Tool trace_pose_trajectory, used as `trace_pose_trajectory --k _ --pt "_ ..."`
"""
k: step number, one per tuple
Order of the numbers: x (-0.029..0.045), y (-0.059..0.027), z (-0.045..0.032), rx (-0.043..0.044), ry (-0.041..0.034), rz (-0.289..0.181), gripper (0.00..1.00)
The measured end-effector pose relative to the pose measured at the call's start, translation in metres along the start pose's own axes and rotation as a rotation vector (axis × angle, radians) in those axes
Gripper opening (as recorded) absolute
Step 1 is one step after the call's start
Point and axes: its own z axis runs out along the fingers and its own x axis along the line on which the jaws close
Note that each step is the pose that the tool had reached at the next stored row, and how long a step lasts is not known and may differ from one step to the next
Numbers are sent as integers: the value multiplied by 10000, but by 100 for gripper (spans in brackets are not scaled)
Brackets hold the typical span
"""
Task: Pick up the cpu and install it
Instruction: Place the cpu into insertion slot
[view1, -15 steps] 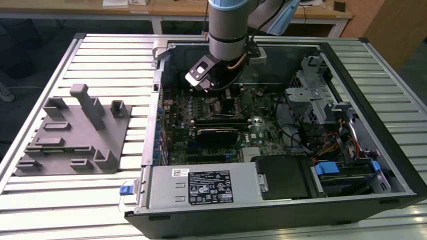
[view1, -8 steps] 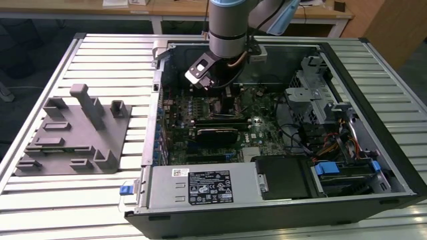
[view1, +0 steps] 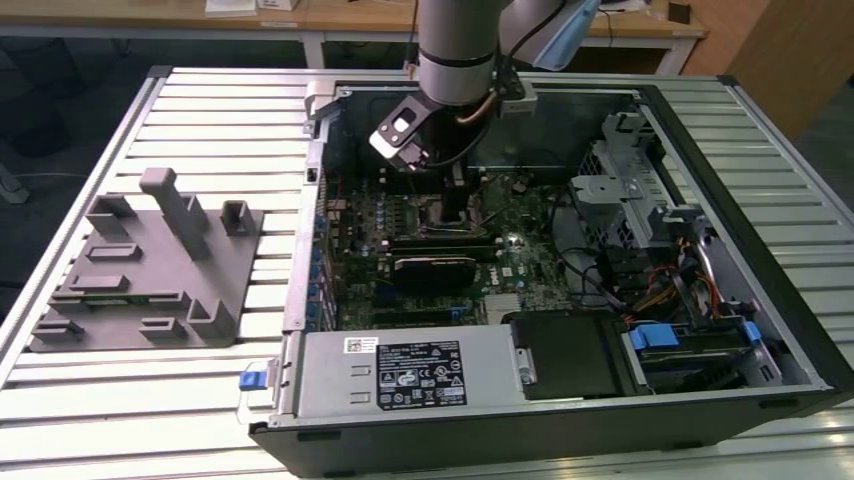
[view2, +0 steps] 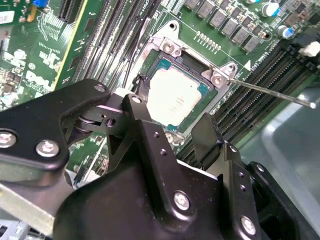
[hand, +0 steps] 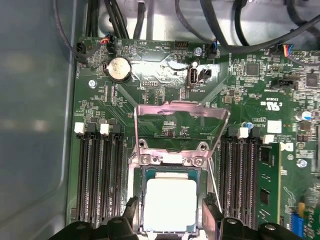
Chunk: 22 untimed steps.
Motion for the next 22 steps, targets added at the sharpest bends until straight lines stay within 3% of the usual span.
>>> trace_pose_trajectory --k 4,12,16,22 --pt "-2 3 -61 -2 -1 -1 61" --pt "-2 3 -63 -3 -12 -1 60" --pt "-2 3 -63 -4 -15 -1 42" --pt "-2 3 -63 -3 -20 -1 24"
